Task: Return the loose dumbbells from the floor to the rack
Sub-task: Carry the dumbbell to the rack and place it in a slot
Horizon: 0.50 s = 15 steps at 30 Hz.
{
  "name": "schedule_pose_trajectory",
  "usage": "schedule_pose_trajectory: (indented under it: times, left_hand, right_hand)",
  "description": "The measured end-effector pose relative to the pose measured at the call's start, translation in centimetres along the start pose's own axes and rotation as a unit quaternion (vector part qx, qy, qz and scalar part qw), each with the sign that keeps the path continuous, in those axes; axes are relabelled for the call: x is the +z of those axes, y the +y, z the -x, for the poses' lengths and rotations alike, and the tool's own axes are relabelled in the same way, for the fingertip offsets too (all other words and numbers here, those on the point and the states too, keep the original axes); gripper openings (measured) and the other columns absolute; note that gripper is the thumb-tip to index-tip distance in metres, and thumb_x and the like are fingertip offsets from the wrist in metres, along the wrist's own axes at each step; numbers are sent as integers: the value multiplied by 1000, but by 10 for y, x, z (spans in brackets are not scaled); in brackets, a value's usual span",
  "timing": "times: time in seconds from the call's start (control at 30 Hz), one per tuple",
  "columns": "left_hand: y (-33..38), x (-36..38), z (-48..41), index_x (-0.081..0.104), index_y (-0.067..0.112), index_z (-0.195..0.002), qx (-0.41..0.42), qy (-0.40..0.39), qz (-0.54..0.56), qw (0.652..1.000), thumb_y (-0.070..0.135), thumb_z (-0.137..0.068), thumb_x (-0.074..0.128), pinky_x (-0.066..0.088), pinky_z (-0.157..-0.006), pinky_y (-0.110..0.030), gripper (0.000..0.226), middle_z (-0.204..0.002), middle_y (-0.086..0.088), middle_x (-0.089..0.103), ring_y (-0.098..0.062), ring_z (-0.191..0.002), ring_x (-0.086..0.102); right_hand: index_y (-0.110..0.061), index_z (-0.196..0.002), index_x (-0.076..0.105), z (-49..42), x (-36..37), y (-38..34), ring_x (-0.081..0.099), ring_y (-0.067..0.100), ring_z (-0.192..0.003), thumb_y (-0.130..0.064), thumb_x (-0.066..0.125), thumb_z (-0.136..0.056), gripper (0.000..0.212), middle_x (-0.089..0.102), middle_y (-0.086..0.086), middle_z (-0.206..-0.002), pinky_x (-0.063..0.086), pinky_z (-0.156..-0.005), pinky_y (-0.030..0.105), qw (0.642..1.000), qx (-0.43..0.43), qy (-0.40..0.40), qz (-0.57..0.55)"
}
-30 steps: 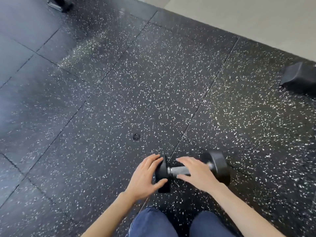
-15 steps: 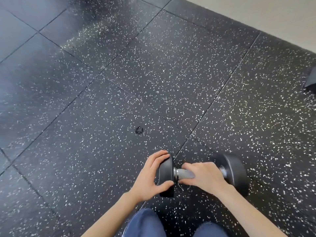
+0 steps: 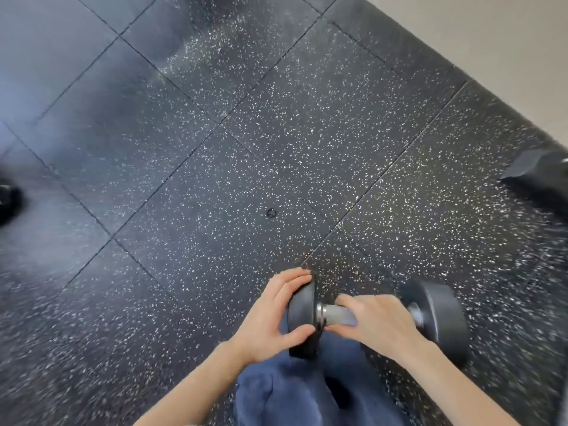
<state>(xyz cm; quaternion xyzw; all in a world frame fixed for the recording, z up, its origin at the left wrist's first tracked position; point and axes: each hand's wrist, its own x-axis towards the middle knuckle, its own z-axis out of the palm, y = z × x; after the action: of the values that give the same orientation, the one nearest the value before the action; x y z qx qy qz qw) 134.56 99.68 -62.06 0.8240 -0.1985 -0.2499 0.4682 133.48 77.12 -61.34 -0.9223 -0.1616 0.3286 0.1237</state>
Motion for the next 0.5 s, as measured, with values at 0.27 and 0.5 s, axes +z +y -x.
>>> schedule_pose_trajectory:
  times: [0.27,0.5]
  left_hand:
    - [221,-119,61,44,10,-135,30,78,43,996,45,-85,57,30,-112,-34,62,-143,4,40,-21,-136,36]
    - [378,-224,98,44,8,-133,76,153,60,983,38,-81,57,32,-109,-36,62,-138,-3,45,-22,-133,40]
  right_hand:
    - [-30,-103,52,128,-210,-97,67,20,-85,-89,-2,-56,93,69,-4,-90,39,-59,31,999,-27,15,25]
    - [-31,-95,54,215,-381,-184,69,20,-76,-82,11,-60,76,70,-5,-80,41,-56,29,994,-39,75,74]
